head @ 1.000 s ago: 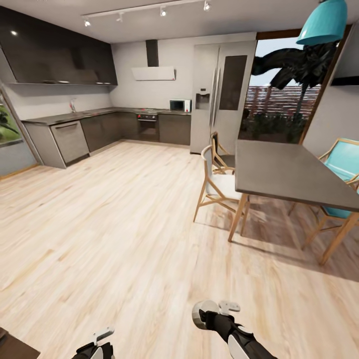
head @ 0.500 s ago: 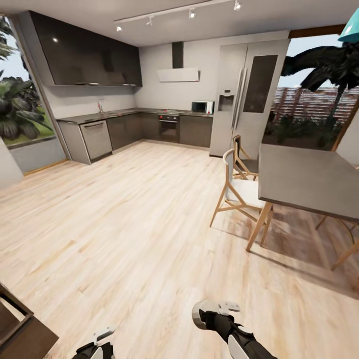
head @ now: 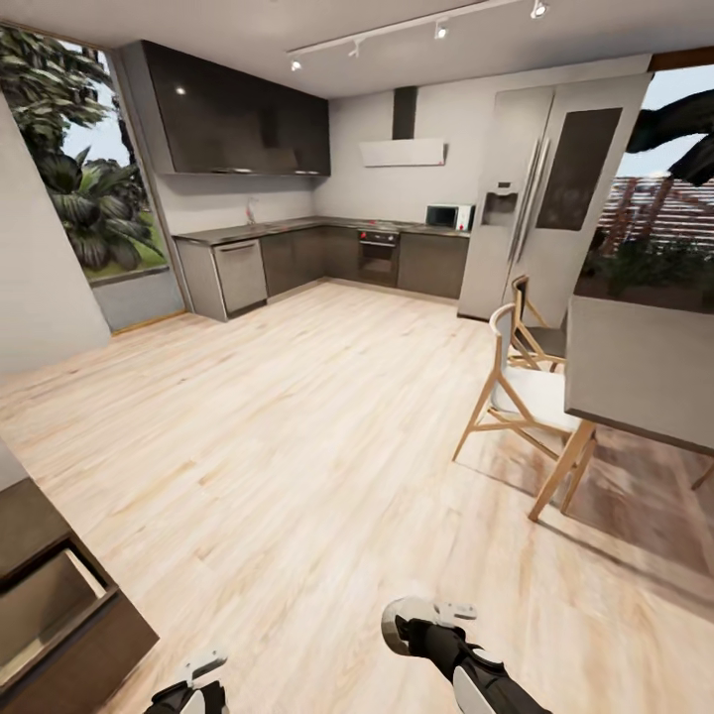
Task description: Place each of the two pumpkins and all three candles from the living room inside a cabinet in the living room (use any cabinet), then make sure every cabinet is closed, and position the cauldron so it is next to a table in the living room.
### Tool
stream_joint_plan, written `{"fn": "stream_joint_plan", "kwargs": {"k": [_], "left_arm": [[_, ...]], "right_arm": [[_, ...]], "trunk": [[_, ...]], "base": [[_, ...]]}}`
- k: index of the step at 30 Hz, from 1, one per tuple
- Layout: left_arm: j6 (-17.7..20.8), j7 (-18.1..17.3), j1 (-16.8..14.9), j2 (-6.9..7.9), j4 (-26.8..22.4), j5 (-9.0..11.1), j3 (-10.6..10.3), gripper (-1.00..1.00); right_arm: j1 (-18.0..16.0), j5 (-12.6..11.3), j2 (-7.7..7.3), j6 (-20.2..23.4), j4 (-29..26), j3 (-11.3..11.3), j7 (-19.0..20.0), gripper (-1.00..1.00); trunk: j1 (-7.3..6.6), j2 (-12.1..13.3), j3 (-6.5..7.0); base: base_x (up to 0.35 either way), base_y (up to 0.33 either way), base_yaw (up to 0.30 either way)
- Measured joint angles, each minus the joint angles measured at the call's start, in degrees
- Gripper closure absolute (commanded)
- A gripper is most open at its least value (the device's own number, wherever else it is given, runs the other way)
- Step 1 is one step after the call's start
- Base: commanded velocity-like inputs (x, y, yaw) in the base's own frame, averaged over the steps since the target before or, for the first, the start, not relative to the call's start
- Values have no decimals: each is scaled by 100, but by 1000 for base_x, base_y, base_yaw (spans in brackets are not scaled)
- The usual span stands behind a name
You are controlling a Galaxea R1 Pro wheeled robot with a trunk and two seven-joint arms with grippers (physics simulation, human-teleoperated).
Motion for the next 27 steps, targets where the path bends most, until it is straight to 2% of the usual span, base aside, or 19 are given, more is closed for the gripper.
{"fn": "stream_joint_plan", "kwargs": {"k": [7,11,15,27], "left_arm": [[-1,8,-4,-10,0,8,1,100],[-2,8,-2,-106,-8,7,6,100],[0,9,-2,-142,-5,-2,9,100],[0,19,-4,-141,-9,4,19,100]], "right_arm": [[-3,-1,4,0,0,0,0,100],[-3,1,6,-18,7,0,-1,100],[2,-5,4,-63,8,0,1,100],[-2,-8,-2,-70,9,0,2,100]], "trunk": [[0,0,20],[0,0,32],[0,0,44],[0,0,83]], "base": [[0,0,275],[0,0,275],[0,0,275],[0,0,275]]}}
